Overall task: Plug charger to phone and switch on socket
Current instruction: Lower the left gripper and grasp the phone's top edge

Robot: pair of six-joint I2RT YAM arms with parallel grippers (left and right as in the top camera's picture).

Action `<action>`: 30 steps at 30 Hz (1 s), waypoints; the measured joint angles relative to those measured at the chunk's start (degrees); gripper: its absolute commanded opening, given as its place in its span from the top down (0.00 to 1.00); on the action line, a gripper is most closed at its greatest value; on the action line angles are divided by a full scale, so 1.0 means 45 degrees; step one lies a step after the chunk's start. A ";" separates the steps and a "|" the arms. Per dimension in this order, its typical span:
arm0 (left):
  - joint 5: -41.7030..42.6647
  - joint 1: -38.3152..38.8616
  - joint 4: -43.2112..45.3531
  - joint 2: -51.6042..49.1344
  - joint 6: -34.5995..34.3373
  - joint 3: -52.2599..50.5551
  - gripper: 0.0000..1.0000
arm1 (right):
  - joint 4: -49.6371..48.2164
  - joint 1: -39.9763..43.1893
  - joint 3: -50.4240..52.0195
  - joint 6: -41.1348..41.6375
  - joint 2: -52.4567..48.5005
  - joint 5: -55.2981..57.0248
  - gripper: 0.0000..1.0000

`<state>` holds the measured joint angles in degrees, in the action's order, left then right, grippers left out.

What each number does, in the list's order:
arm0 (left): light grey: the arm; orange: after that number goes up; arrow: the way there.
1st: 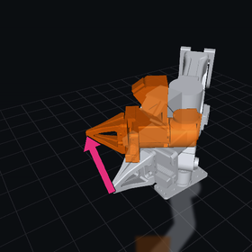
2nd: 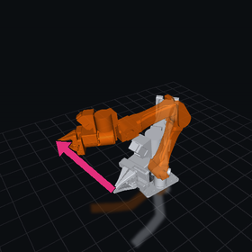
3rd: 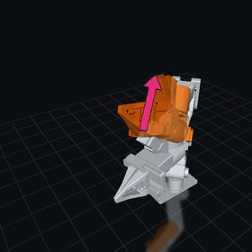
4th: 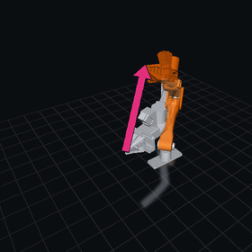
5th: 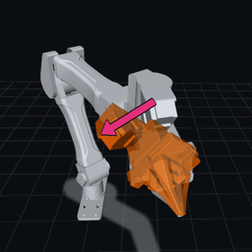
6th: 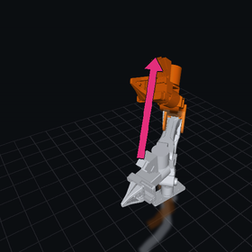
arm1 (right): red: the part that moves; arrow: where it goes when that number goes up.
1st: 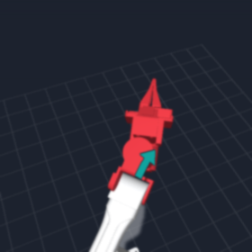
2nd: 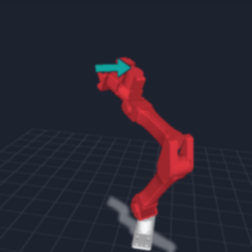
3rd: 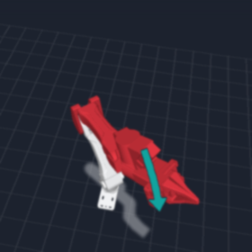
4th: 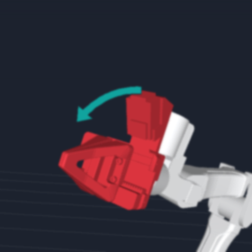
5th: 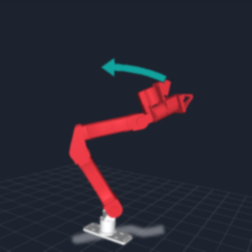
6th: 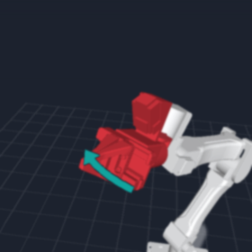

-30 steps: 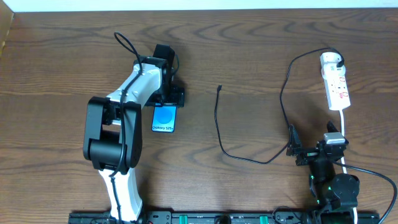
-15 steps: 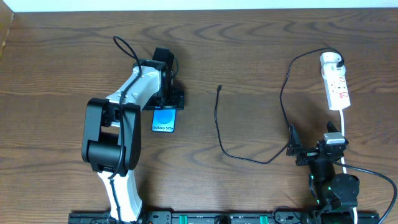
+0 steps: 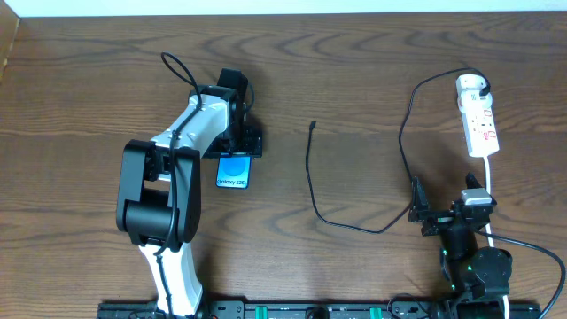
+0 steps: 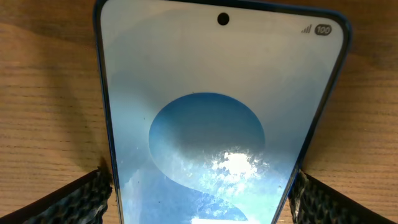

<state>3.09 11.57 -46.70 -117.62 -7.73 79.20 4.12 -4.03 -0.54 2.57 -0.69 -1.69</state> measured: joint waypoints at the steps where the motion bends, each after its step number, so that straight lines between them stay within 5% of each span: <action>1: 0.0005 0.0000 0.0000 0.0000 0.0000 0.0000 0.07 | 0.0005 0.0000 0.0000 0.0000 0.0000 0.0000 0.01; 30: 0.0126 0.0000 -0.0321 0.0000 -0.0039 -0.0019 0.12 | 0.0000 0.0000 0.0000 0.0000 0.0000 0.0000 0.01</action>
<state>3.66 11.57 -48.14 -117.62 -7.90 79.11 4.12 -4.03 -0.54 2.57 -0.69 -1.69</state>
